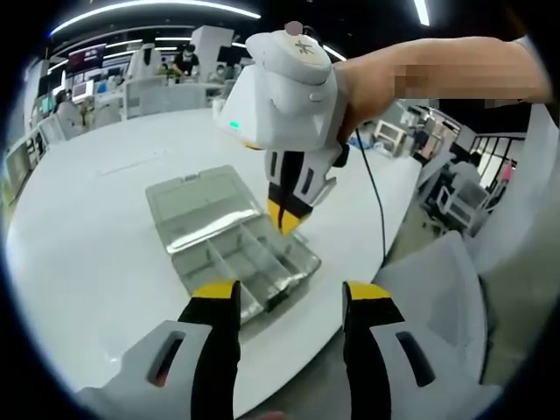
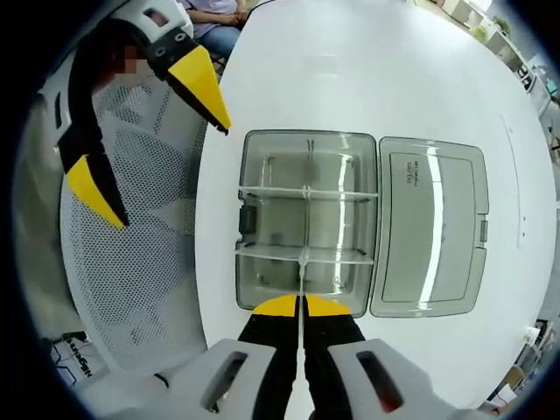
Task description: Insert the divider into the dual guide fixture by aligning both edges with the guide slots and pushing it downward to the bottom, including one-sided entry, uneven engagement, binding, and posture correction.
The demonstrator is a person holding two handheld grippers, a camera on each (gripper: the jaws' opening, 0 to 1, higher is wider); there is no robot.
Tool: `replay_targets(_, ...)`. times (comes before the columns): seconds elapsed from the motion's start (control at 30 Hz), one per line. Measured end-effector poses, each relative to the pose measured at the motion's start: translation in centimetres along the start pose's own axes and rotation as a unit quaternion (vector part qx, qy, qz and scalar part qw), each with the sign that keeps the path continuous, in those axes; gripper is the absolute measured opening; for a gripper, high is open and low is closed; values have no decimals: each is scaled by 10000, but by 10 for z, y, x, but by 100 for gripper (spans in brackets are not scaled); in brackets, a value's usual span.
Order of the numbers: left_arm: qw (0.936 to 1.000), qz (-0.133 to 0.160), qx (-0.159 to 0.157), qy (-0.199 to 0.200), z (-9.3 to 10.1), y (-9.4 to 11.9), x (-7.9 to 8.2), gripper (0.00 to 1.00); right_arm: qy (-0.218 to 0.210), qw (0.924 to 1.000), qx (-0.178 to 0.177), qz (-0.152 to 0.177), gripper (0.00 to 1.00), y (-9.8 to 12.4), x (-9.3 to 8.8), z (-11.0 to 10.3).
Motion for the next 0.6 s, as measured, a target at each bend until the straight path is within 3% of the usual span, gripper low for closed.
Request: replay_targets(0.6,10000,-4,14,19,-1,1,-1,45,108,9999,-21,-15,0,-9,-1,1)
Point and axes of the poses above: the point that each gripper's makers call its tool centre point, and the gripper's own axes: y roughly backward along the fingers, z roughly to its right, x roughly out of its top, the point moved 6 cm from there along y, roughly backward along the fingers, and after that the axes turned 9 degrees about x, right-handed, at the moved point
